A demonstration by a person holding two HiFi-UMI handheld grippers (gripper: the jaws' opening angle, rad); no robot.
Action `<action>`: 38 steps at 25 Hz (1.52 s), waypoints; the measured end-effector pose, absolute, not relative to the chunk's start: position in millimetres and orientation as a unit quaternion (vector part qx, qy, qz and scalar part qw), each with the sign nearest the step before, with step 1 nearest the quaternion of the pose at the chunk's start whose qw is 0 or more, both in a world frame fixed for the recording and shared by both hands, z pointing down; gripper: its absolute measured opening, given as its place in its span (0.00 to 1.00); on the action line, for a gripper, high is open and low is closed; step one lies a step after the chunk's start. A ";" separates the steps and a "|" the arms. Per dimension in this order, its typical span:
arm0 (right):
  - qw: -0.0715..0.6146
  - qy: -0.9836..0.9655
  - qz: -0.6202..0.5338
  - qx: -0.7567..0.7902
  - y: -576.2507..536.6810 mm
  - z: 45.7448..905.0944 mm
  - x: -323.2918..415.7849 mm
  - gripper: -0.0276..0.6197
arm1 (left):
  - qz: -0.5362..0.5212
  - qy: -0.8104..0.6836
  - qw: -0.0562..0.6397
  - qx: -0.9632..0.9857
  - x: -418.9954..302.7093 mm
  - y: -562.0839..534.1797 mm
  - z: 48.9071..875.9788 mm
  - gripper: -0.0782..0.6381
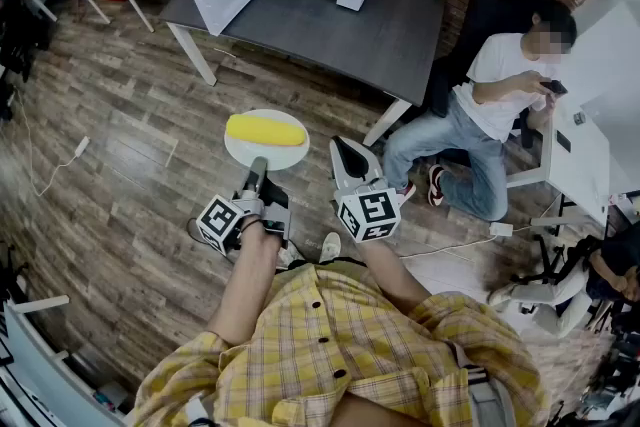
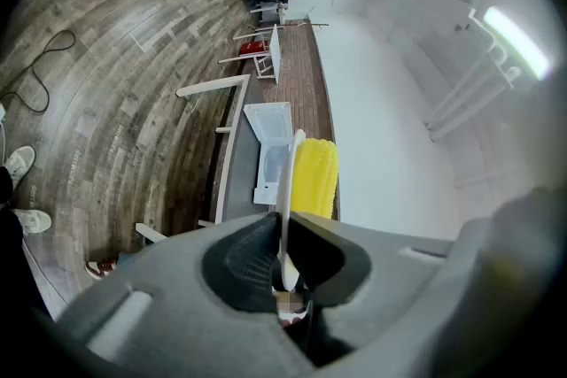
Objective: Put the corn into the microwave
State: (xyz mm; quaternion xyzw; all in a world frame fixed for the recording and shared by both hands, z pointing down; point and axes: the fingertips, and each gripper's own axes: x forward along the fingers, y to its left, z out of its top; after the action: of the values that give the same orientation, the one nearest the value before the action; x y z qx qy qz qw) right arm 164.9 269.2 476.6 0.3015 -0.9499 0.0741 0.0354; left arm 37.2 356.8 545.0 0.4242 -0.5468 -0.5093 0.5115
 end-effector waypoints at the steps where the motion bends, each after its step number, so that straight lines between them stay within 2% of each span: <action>1: 0.036 -0.950 0.076 0.301 270.8 476.9 165.6 0.05 | -0.515 -0.542 0.510 0.424 38.6 356.6 541.6 0.14; 26: 0.032 -0.956 0.091 0.278 247.9 492.0 218.1 0.05 | -0.537 -0.543 0.494 0.416 94.4 338.4 534.0 0.14; 38: 0.047 -0.957 0.083 0.273 199.4 508.9 186.4 0.05 | -0.541 -0.536 0.499 0.414 65.0 278.6 550.2 0.14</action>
State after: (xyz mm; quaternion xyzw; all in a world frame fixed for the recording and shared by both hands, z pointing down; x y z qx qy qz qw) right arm 186.4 199.4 508.9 0.2729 -0.9573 0.0827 0.0468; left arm 65.0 278.6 550.2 0.4136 -0.5357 -0.5413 0.4990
